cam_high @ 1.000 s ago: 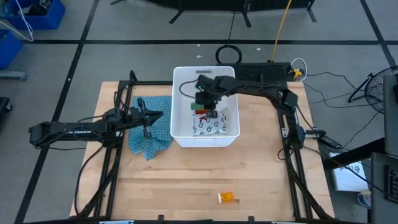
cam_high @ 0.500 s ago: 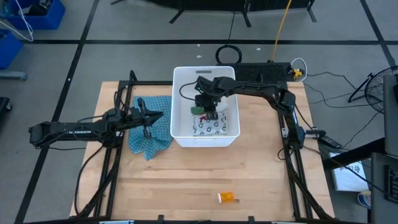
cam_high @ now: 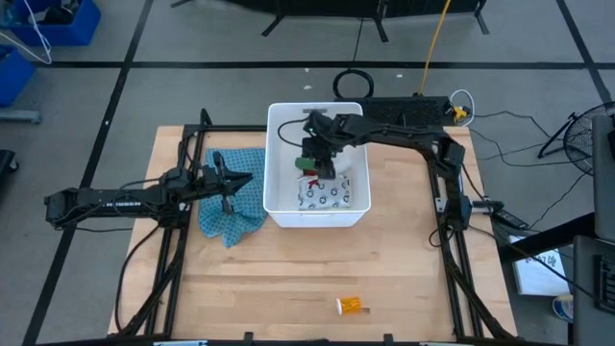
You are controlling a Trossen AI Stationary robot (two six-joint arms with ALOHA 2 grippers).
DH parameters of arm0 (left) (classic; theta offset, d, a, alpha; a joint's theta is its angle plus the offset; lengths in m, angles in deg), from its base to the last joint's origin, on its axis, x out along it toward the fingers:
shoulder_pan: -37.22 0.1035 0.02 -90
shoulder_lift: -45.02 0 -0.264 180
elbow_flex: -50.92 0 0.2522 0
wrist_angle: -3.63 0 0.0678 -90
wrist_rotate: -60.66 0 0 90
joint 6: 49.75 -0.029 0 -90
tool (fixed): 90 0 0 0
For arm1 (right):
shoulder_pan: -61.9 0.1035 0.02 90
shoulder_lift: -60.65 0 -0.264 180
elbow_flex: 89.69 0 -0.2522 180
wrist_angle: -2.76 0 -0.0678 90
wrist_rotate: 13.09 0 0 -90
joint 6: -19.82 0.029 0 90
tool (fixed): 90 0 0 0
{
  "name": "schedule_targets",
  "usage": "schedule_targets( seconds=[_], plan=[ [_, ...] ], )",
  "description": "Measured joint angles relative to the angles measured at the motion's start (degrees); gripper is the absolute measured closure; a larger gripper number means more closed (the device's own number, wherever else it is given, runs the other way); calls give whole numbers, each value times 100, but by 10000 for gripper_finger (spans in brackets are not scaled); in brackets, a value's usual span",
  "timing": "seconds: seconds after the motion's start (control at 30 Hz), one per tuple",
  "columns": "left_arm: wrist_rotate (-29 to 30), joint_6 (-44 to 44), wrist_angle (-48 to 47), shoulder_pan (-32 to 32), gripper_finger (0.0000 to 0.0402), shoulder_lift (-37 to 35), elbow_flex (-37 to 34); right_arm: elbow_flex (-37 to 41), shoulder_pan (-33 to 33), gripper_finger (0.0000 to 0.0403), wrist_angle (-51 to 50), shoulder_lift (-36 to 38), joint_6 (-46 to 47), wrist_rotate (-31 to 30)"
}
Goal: Pick & place medical supplies in basket/bin
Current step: Put the orange pill bottle into the white bin
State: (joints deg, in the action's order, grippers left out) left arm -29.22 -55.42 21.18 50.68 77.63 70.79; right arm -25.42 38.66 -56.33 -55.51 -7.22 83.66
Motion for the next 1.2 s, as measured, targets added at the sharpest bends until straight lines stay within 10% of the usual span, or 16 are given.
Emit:
schedule_targets(
  seconds=[0.23,0.5,0.83,1.2],
  plan=[
    [-1,-4,-37,1,360,-1,0,0,89,221,-43,804,-98,-268],
    [23,-4,-125,1,360,1,0,0,370,390,-88,2466,-535,-625],
    [43,182,-151,-1,360,-1,0,184,469,400,-826,3992,1151,-614],
    [44,597,-306,-1,360,0,0,4478,1970,402,2426,6526,1581,1676]
  ],
)
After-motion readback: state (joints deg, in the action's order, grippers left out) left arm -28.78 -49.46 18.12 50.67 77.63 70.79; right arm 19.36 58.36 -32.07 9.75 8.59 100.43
